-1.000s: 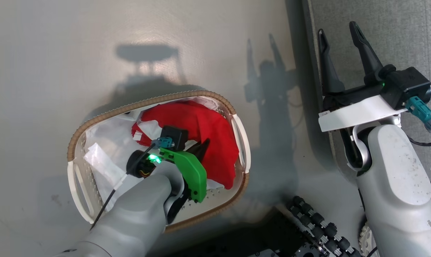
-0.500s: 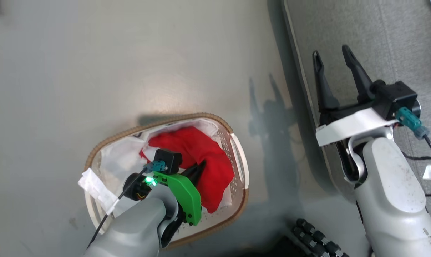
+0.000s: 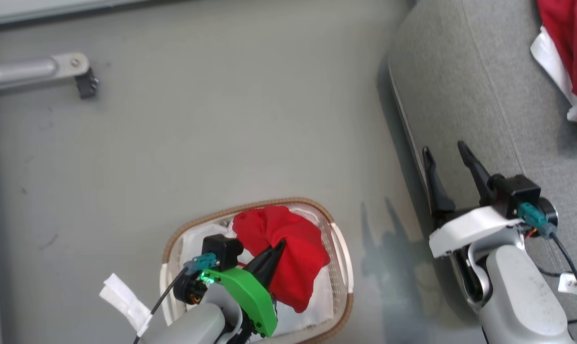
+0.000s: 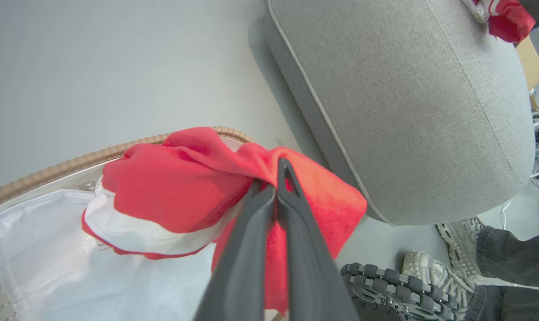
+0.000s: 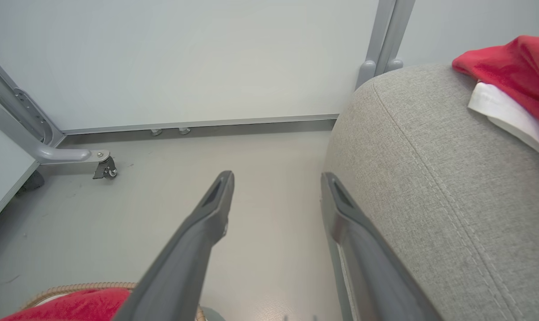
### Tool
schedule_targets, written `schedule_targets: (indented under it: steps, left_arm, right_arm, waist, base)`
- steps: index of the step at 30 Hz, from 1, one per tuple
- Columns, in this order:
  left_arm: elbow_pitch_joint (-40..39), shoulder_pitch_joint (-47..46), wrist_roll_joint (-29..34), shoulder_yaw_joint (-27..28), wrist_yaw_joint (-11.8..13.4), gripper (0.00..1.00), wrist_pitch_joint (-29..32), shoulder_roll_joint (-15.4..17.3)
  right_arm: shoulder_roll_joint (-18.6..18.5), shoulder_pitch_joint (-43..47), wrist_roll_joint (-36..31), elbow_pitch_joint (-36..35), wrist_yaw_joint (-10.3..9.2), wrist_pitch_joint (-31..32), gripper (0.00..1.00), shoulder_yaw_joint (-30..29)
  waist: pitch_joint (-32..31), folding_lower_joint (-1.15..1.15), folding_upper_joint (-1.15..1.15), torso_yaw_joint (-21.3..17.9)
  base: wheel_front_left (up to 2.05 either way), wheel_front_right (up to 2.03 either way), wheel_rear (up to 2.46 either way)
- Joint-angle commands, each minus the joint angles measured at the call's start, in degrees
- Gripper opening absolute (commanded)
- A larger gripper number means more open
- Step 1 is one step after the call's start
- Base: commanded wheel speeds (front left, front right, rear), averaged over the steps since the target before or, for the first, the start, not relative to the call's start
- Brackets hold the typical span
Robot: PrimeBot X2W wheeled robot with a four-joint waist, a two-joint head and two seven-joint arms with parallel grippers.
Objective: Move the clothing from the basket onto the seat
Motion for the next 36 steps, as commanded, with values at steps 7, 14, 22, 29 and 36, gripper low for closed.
schedule_targets:
  steps: [7, 14, 22, 29, 36]
  left_arm:
    - [-8.13, 5.93, 7.45, 9.49, -0.19, 0.00, -0.01, 0.51]
    - [-18.03, 8.76, 14.16, 17.27, -0.19, 0.00, -0.03, 0.38]
    - [-27.23, 6.85, 19.00, 22.55, -0.19, 0.00, -0.03, 0.39]
    - [-30.09, 6.22, 19.91, 23.79, -0.19, 0.00, -0.03, 0.70]
    - [-30.06, 7.95, 20.09, 23.32, -0.19, 0.00, -0.03, 0.28]
  right_arm:
    - [-0.22, 5.42, 0.49, 1.51, -0.04, -0.26, 1.00, -1.65]
    - [-0.22, 9.19, 0.57, 2.46, -0.04, -0.26, 1.00, -2.33]
    - [-0.22, 12.01, 0.34, 3.44, -0.04, -0.26, 1.00, -1.06]
    - [-0.15, 12.53, 0.68, 2.03, -0.04, -0.26, 1.00, 5.74]
    - [-1.17, 11.02, 0.31, -2.62, -0.04, -0.26, 1.00, 16.36]
  waist:
    - [-12.26, 0.00, 0.00, 7.23]
    - [-16.77, 0.00, 0.00, 8.88]
    - [-19.81, 0.00, 0.00, 9.09]
    - [-21.01, 0.00, 0.00, 9.17]
    - [-21.65, 0.00, 0.00, 9.22]
  base:
    - [0.00, 0.00, 0.00]
    - [0.00, 0.00, 0.00]
    - [0.00, 0.00, 0.00]
    - [0.00, 0.00, 0.00]
    - [0.00, 0.00, 0.00]
